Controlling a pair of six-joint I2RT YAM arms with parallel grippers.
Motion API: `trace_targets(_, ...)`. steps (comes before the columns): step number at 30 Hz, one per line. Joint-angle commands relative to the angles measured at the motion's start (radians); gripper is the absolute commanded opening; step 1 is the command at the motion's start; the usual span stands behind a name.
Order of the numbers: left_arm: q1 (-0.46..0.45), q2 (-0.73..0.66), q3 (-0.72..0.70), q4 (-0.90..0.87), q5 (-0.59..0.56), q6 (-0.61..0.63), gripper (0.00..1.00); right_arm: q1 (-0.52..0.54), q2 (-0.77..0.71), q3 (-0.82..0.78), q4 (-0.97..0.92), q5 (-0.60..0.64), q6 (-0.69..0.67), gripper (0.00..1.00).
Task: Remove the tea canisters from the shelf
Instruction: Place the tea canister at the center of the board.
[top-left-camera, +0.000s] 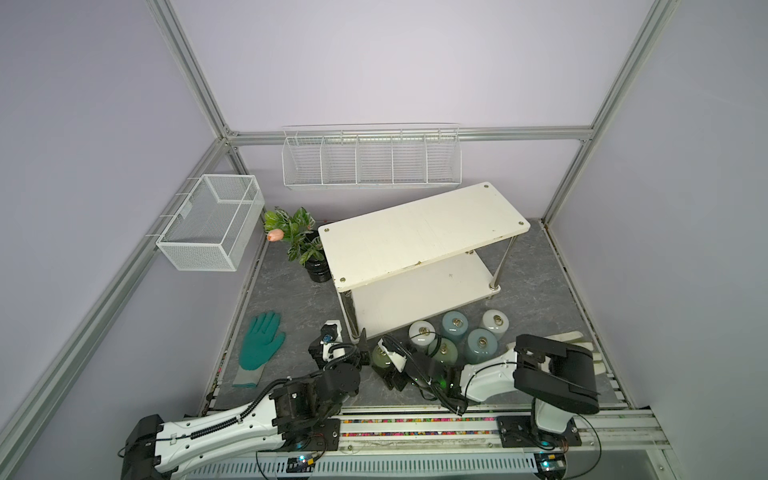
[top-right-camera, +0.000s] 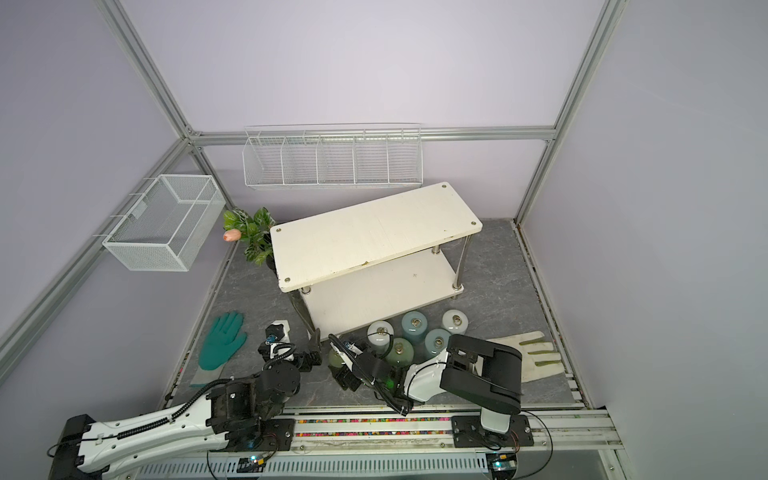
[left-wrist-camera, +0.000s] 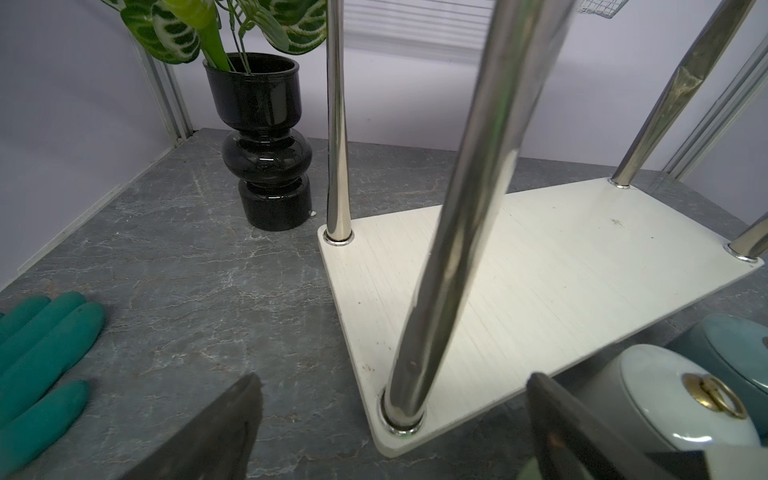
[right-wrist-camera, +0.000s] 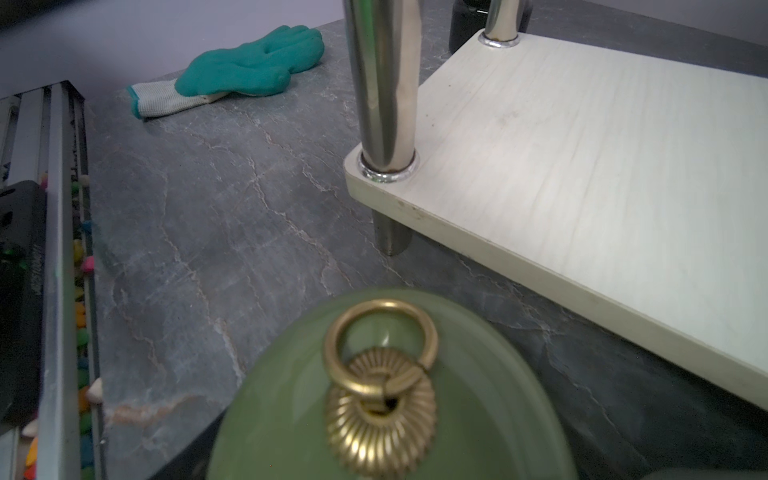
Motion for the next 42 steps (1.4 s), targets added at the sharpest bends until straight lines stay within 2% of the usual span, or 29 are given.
trace_targets(1,-0.005,0.004,-0.004,0.009,-0.014,0.002,1.00,0.004,0.016,-0.017,0.034,0.039,0.039,0.87)
trace_targets(8,-0.004,0.001,-0.006,0.011,-0.013,0.004,1.00,0.005,0.018,0.005,-0.012,0.033,0.037,0.93)
trace_targets(10,-0.005,0.001,-0.007,0.012,-0.011,0.007,1.00,0.006,0.021,0.011,-0.019,0.033,0.037,0.99)
trace_targets(11,-0.005,0.001,-0.007,0.013,-0.010,0.008,1.00,0.005,0.023,0.014,-0.024,0.035,0.037,0.90)
trace_targets(12,-0.005,0.001,-0.007,0.014,-0.008,0.008,1.00,0.008,0.022,0.015,-0.026,0.035,0.033,0.89)
trace_targets(30,-0.006,0.049,0.038,0.000,-0.017,0.040,1.00,0.047,-0.125,0.070,-0.176,0.112,-0.132,0.89)
trace_targets(37,-0.005,-0.043,0.058,-0.063,-0.034,0.031,1.00,0.051,-0.222,0.075,-0.223,0.125,-0.169,0.89)
trace_targets(42,-0.006,-0.090,0.082,-0.118,-0.055,0.006,1.00,0.054,-0.350,0.050,-0.286,0.233,-0.185,0.89)
